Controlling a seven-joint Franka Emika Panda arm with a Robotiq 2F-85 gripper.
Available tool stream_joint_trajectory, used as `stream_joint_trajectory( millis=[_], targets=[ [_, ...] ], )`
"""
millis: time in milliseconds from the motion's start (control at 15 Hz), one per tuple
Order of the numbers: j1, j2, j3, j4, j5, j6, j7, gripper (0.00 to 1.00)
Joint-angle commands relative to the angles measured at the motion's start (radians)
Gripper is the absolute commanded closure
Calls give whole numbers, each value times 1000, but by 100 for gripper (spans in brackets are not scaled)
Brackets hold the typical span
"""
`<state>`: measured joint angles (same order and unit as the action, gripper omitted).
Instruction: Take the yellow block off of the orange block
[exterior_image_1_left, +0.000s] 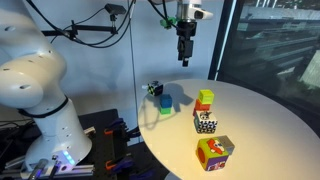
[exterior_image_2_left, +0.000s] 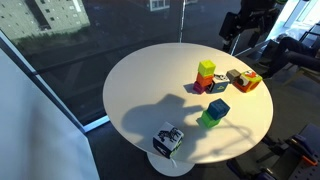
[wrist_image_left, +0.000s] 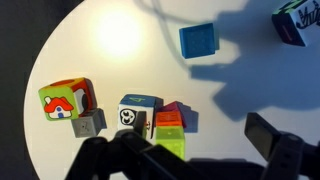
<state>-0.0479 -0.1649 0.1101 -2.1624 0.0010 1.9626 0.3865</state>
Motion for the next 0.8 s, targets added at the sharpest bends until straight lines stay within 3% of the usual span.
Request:
stream_joint_trajectory(
  millis=[0,67,733],
  targets=[
    [15,50,-27,45,-18,4,4,0],
    [20,25,-28,8,-8,9,2,0],
    [16,76,-42,52,-5,-5,25,0]
  ],
)
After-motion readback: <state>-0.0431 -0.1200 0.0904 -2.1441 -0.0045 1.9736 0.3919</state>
